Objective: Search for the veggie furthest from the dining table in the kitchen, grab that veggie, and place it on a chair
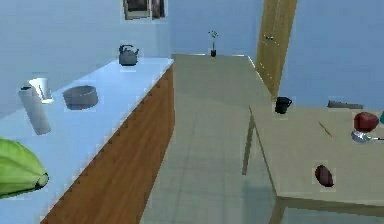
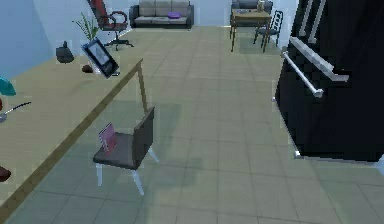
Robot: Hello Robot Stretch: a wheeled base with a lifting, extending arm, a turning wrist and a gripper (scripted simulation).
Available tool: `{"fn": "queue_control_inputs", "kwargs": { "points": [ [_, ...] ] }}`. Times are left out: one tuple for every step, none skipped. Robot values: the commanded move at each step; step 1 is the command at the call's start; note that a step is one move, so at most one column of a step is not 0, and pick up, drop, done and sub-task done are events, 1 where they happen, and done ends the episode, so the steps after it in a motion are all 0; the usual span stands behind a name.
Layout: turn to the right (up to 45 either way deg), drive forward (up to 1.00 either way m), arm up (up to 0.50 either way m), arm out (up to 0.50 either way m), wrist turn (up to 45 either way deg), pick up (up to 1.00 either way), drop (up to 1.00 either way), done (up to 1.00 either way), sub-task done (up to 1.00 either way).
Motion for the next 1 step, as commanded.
{"fn": "queue_control_inputs", "kwargs": {
  "points": [
    [6.0,0.00,0.00,0.00,0.0,0.00,0.00,0.00,0.00]
  ]
}}
